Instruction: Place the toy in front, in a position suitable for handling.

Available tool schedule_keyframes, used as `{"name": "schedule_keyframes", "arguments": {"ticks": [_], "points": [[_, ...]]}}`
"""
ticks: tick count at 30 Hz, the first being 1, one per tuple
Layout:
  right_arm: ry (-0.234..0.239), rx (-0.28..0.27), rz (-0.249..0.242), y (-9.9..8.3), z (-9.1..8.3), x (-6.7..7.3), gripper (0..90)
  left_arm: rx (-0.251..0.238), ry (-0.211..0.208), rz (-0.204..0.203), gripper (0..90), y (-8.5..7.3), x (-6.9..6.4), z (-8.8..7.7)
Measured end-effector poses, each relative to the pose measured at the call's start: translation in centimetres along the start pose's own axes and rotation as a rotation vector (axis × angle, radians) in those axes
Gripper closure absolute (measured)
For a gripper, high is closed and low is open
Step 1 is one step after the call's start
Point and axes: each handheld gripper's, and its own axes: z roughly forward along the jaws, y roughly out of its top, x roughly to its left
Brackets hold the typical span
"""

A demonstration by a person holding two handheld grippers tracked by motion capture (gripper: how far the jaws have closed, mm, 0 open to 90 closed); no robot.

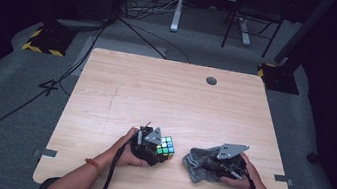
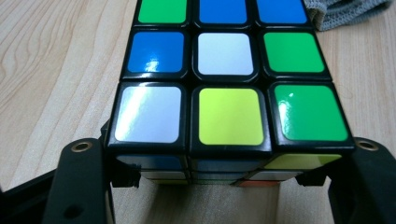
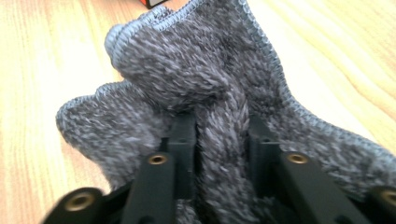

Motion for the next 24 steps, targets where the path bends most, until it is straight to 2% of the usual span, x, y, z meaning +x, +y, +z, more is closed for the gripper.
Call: {"name": "schedule_keyframes", "arguments": {"ticks": [2,5,9,12,16,18,20,21,22,23,24], "points": [[-0.019,-0.004,-0.02,0.0,-0.1,0.1,76.2,0.011,0.003,0.008,33.6,0.1,0.0,-0.2],[-0.031,-0.024,-0.025,0.1,-0.3,0.2,77.9,0.019,-0.002,0.024,33.7,0.4,-0.2,-0.4],[-0.051,-0.084,-0.011,0.7,-1.3,-0.1,78.2,0.014,-0.003,0.03,33.7,0.9,-0.5,-0.6],[-0.06,-0.145,-0.009,1.7,-2.2,0.0,78.2,0.026,0.009,0.052,33.7,1.5,-0.8,-0.4],[-0.053,-0.189,-0.035,3.6,-3.0,0.4,78.2,0.056,0.016,0.078,33.8,2.4,-1.3,0.2],[-0.052,-0.197,-0.044,4.1,-3.0,0.6,78.2,0.052,0.015,0.088,33.8,2.8,-1.4,0.3],[-0.03,-0.221,-0.056,5.6,-3.0,1.0,78.1,0.038,0.015,0.099,33.8,3.6,-1.5,0.4],[-0.03,-0.221,-0.056,5.6,-3.0,1.0,78.1,0.038,0.015,0.099,33.8,3.6,-1.5,0.4],[-0.008,-0.242,-0.057,6.7,-2.9,1.2,78.1,0.038,0.03,0.116,33.8,4.3,-1.8,0.5],[-0.002,-0.239,-0.061,7.3,-2.7,1.3,78.1,0.038,0.03,0.116,33.8,4.3,-1.8,0.5],[-0.003,-0.236,-0.065,7.7,-2.5,1.5,78.1,0.013,0.011,0.114,33.8,4.7,-2.0,0.5]]}}
